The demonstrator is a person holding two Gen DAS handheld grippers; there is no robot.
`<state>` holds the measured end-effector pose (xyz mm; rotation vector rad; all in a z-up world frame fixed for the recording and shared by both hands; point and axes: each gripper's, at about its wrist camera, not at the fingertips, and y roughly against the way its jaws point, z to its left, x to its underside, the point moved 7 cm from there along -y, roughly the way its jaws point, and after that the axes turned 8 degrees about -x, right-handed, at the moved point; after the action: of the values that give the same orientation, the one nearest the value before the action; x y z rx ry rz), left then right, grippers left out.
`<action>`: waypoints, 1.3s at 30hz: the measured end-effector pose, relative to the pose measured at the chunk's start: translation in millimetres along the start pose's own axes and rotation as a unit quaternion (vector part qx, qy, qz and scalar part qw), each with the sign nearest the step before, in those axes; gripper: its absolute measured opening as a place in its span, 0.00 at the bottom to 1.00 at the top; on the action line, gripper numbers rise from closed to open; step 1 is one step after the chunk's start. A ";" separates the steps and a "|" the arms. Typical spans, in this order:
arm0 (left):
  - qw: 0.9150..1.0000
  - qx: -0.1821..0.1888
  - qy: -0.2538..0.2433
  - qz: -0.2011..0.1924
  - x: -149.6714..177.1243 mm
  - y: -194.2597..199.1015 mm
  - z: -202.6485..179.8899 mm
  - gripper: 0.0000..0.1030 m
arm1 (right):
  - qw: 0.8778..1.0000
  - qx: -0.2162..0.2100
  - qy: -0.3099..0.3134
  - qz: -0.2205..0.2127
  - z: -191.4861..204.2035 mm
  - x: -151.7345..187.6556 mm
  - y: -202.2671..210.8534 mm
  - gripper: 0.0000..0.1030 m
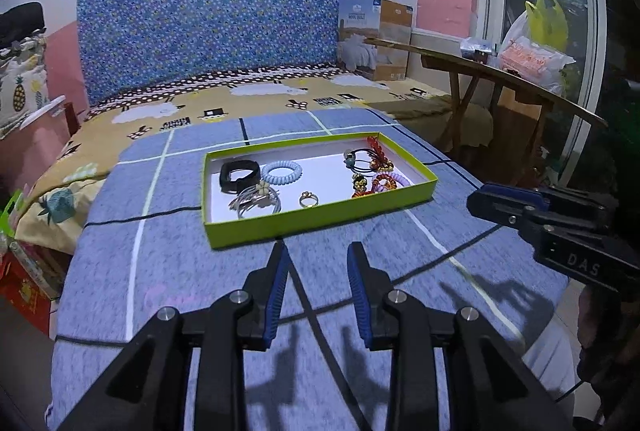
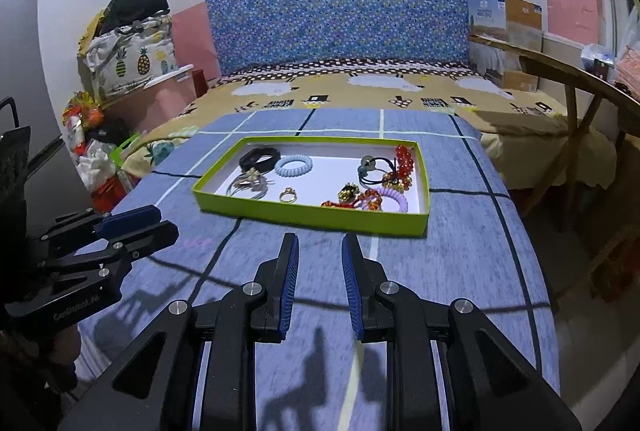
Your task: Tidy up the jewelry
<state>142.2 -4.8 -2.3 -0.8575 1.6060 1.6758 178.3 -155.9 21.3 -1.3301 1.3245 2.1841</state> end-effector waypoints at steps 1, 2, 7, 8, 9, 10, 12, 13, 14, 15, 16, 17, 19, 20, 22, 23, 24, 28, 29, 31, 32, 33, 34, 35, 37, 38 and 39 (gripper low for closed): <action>1.000 -0.002 0.003 -0.001 2.2 3.6 1.1 0.31 | 1.000 0.002 0.001 -0.002 1.9 2.1 4.2 0.23; 1.000 -0.004 0.006 -0.001 4.4 6.9 2.2 0.31 | 1.000 0.004 0.002 -0.004 3.5 4.0 8.1 0.24; 1.000 -0.012 0.015 -0.008 12.9 21.2 6.2 0.31 | 1.000 0.007 -0.001 -0.011 8.8 13.1 22.9 0.24; 1.000 -0.014 0.015 -0.011 14.3 24.3 6.5 0.31 | 1.000 0.007 -0.001 -0.011 9.8 14.6 25.0 0.24; 1.000 -0.016 0.015 -0.013 15.5 27.2 6.8 0.31 | 1.000 0.007 -0.002 -0.012 10.8 16.6 27.0 0.24; 1.000 -0.017 0.015 -0.015 15.8 29.0 6.4 0.31 | 1.000 0.008 -0.002 -0.012 12.1 18.9 28.7 0.24; 1.000 -0.019 0.014 -0.018 17.4 33.2 5.8 0.31 | 1.000 0.009 -0.003 -0.011 13.7 23.1 31.4 0.24; 1.000 -0.019 0.013 -0.019 18.5 34.9 5.4 0.31 | 1.000 0.009 -0.004 -0.010 14.2 25.1 32.5 0.24; 1.000 -0.020 0.012 -0.020 19.5 36.6 4.7 0.31 | 1.000 0.009 -0.005 -0.010 14.9 26.9 33.5 0.24; 1.000 -0.021 0.011 -0.020 20.3 37.5 4.2 0.31 | 1.000 0.009 -0.004 -0.009 15.3 28.1 33.9 0.24; 0.999 -0.022 0.009 -0.022 21.1 38.2 3.7 0.31 | 1.000 0.010 -0.004 -0.007 16.1 29.7 34.1 0.24; 0.999 -0.023 0.007 -0.023 21.6 38.6 3.1 0.31 | 1.000 0.011 -0.003 -0.007 16.5 30.9 33.9 0.24; 0.999 -0.025 0.006 -0.024 21.6 38.1 2.1 0.31 | 1.000 0.013 -0.001 -0.005 16.4 32.1 33.5 0.24; 0.999 -0.025 0.006 -0.023 21.6 37.5 1.8 0.31 | 1.000 0.014 -0.001 -0.004 16.1 32.4 33.3 0.24; 0.999 -0.025 0.008 -0.022 22.3 36.8 2.2 0.31 | 1.000 0.017 0.001 -0.004 15.4 31.8 32.0 0.24; 0.999 -0.025 0.009 -0.021 22.1 35.9 2.8 0.31 | 1.000 0.017 0.001 -0.004 15.0 31.5 31.8 0.24; 0.999 -0.026 0.010 -0.020 22.0 35.1 3.4 0.31 | 1.000 0.017 0.001 -0.004 15.0 31.5 31.4 0.24; 0.999 -0.030 0.015 -0.019 22.4 33.3 6.1 0.31 | 1.000 0.018 0.002 -0.002 14.7 31.5 29.6 0.24; 0.999 -0.031 0.017 -0.018 22.7 32.9 6.2 0.31 | 1.000 0.018 0.002 -0.001 14.7 31.1 28.7 0.24; 0.999 -0.033 0.018 -0.017 22.8 31.9 7.2 0.31 | 1.000 0.018 0.003 0.000 14.6 30.8 28.0 0.24; 0.999 -0.035 0.019 -0.017 22.7 31.5 7.8 0.31 | 1.000 0.018 0.004 0.000 14.7 30.6 27.8 0.24; 0.999 -0.035 0.020 -0.016 22.8 31.2 8.1 0.31 | 1.000 0.019 0.004 0.000 14.7 30.5 27.8 0.24; 0.999 -0.035 0.021 -0.016 22.6 30.7 8.3 0.31 | 1.000 0.019 0.005 0.000 14.9 30.5 27.3 0.24; 0.999 -0.035 0.021 -0.016 22.6 30.4 8.7 0.31 | 1.000 0.020 0.005 0.000 15.0 30.4 26.9 0.24; 0.999 -0.037 0.021 -0.016 22.8 30.3 8.9 0.31 | 1.000 0.019 0.005 0.001 14.6 30.6 26.2 0.24; 0.999 -0.038 0.020 -0.016 22.6 30.0 8.6 0.31 | 1.000 0.020 0.005 0.002 14.6 30.6 26.3 0.24; 0.999 -0.038 0.020 -0.016 22.8 30.0 8.6 0.31 | 1.000 0.020 0.005 0.002 14.5 30.8 26.2 0.24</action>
<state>104.4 3.1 -3.6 -0.9555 1.5556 1.7162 137.1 -165.5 13.6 -1.3270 1.3683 2.1451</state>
